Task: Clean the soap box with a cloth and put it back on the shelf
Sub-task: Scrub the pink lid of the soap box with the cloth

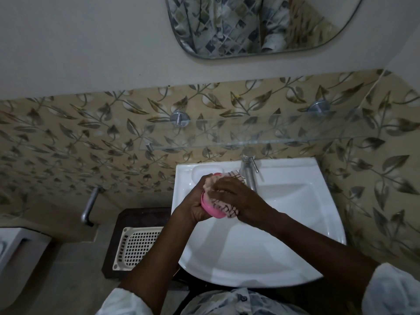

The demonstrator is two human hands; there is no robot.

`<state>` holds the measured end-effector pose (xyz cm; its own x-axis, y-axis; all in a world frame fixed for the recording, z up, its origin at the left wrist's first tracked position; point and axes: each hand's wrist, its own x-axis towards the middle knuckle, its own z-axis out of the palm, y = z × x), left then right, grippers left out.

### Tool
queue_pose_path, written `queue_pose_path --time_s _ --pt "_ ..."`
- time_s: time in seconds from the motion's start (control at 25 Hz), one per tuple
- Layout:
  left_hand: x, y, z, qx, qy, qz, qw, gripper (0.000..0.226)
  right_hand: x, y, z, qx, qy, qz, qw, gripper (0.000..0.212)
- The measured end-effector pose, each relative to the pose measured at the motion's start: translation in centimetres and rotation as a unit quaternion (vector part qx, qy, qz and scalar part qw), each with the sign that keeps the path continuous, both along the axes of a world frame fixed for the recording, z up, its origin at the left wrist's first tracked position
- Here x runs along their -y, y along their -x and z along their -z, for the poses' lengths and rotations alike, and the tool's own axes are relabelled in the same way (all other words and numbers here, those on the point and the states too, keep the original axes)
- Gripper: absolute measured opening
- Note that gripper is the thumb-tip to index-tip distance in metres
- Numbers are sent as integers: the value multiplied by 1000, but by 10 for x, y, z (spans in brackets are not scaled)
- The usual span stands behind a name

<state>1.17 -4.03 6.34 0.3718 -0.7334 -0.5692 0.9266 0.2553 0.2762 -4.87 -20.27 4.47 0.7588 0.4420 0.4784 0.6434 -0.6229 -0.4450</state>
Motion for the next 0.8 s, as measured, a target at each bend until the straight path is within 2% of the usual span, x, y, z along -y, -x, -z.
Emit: queue_pose_path --time_s 0.08,0.16,0.28,0.32,0.52,0.64,0.72,0.8 --pt "2 -2 2 12 4 -5 1000 45 0 2 -2 -4 33 2 999 51" --pt "5 1 5 44 -26 -32 998 42 -1 -2 -14 -35 61 127 989 50" --pt "13 4 9 64 -37 -82 994 40 -19 -4 -26 -124 171 256 943 42" --pt "16 4 11 73 -55 -87 992 40 -27 -3 -28 -165 181 284 927 39" --pt "33 4 15 114 -227 -171 952 55 -44 1 -38 -299 106 343 884 29" --pt "35 2 15 124 -220 -205 946 63 -45 2 -46 -291 76 344 890 26" --pt "31 3 19 131 -215 -194 948 60 -50 6 -48 -241 77 314 915 24" --pt "24 1 17 124 -188 -187 956 50 -53 10 -45 -192 81 245 947 39"
